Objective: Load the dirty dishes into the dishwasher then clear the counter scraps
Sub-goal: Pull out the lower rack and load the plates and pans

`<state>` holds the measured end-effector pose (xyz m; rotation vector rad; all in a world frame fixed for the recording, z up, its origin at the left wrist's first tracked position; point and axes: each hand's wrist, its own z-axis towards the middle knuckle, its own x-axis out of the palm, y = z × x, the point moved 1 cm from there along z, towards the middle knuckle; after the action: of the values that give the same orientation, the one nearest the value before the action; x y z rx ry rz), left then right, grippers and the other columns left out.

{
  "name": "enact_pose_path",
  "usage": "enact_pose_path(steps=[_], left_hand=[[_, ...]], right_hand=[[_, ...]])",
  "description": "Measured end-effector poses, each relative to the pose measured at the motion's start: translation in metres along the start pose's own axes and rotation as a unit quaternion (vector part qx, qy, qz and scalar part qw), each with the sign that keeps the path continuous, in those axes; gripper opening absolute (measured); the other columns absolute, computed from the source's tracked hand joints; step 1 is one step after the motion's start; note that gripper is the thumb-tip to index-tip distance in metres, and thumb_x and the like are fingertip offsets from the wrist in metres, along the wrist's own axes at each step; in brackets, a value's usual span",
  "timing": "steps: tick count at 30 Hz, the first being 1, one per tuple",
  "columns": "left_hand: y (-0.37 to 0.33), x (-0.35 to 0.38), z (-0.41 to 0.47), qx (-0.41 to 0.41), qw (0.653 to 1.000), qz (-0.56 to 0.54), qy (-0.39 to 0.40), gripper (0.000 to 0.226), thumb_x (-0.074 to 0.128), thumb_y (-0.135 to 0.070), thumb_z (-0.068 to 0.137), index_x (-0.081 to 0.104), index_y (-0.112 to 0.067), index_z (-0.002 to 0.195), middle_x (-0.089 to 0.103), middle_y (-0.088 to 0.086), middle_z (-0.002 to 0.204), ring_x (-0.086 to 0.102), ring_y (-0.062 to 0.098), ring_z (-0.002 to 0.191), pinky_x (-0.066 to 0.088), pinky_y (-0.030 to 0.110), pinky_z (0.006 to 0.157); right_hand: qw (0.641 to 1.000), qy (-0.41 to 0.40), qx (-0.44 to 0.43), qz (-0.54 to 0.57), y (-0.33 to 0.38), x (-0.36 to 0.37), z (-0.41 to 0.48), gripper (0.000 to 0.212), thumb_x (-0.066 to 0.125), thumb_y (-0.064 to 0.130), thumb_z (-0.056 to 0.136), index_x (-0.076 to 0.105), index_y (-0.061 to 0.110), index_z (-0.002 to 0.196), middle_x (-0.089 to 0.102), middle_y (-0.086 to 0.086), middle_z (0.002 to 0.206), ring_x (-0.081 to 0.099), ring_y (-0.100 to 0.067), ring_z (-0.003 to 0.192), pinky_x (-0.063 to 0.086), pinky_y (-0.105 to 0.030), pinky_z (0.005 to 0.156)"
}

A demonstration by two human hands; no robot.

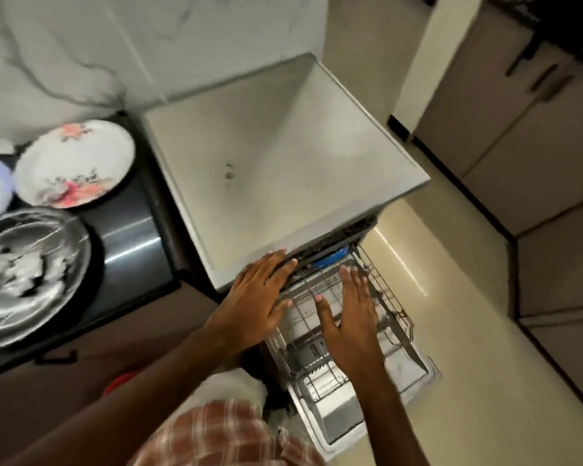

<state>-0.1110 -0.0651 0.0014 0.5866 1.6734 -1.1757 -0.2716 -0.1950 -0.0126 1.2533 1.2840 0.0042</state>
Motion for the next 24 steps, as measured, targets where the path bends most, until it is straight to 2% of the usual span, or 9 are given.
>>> enact_pose_path(steps=[3,6,10,14,19,22,24], left_hand=[[0.024,-0.020,-0.046,-0.074,0.997,-0.011,-0.033,0.072,0.059,-0.042,0.097,0.027,-0.026,0.159,0.014,-0.002,0.168,0.015,0.019,0.154,0.011,0.034,0.122],[0.052,-0.037,-0.094,-0.149,0.986,-0.023,-0.067,0.068,0.059,-0.042,0.096,0.032,-0.027,0.157,0.017,-0.002,0.167,0.017,0.019,0.154,0.019,0.040,0.124],[0.090,-0.051,-0.150,-0.232,0.967,-0.041,-0.097,0.065,0.059,-0.041,0.097,0.035,-0.028,0.155,0.014,-0.006,0.168,0.012,0.014,0.155,0.018,0.039,0.125],[0.127,-0.072,-0.200,-0.298,0.945,-0.064,-0.119,0.062,0.058,-0.043,0.098,0.034,-0.031,0.155,0.011,-0.007,0.168,0.009,0.012,0.154,0.018,0.043,0.125],[0.175,-0.108,-0.257,-0.377,0.905,-0.072,-0.183,0.061,0.058,-0.045,0.098,0.036,-0.031,0.153,0.015,-0.007,0.167,0.013,0.016,0.153,0.018,0.041,0.124],[0.215,-0.127,-0.290,-0.440,0.871,-0.053,-0.214,0.062,0.060,-0.047,0.096,0.039,-0.030,0.152,0.020,0.000,0.166,0.020,0.022,0.151,0.023,0.046,0.122],[0.248,-0.136,-0.312,-0.499,0.839,-0.027,-0.215,0.066,0.062,-0.049,0.094,0.038,-0.027,0.152,0.021,0.005,0.165,0.019,0.026,0.152,0.022,0.049,0.122]], right_hand=[[0.998,0.048,-0.041,0.021,0.027,0.021,-0.006,0.072,0.042,0.059,0.105,0.009,0.036,0.164,0.005,0.014,0.172,-0.001,-0.008,0.158,0.004,-0.039,0.127],[0.990,0.106,-0.094,0.005,0.056,0.048,-0.004,0.071,0.045,0.056,0.104,0.012,0.036,0.164,0.011,0.014,0.171,0.007,-0.010,0.158,0.009,-0.038,0.127],[0.977,0.153,-0.148,-0.012,0.101,0.075,0.007,0.069,0.053,0.049,0.103,0.022,0.031,0.163,0.024,0.007,0.169,0.021,-0.014,0.155,0.017,-0.035,0.125],[0.964,0.186,-0.189,-0.010,0.158,0.107,0.009,0.069,0.056,0.047,0.102,0.026,0.031,0.162,0.031,0.006,0.167,0.029,-0.013,0.153,0.027,-0.036,0.123],[0.946,0.230,-0.230,-0.008,0.229,0.164,-0.008,0.069,0.059,0.046,0.101,0.028,0.031,0.161,0.035,0.006,0.165,0.034,-0.013,0.151,0.032,-0.035,0.121],[0.932,0.256,-0.258,-0.006,0.266,0.196,-0.022,0.070,0.061,0.043,0.101,0.029,0.031,0.161,0.035,0.007,0.165,0.031,-0.010,0.151,0.028,-0.032,0.123],[0.924,0.266,-0.273,-0.003,0.289,0.216,-0.030,0.070,0.061,0.043,0.101,0.028,0.030,0.161,0.035,0.008,0.165,0.031,-0.008,0.151,0.028,-0.032,0.123]])
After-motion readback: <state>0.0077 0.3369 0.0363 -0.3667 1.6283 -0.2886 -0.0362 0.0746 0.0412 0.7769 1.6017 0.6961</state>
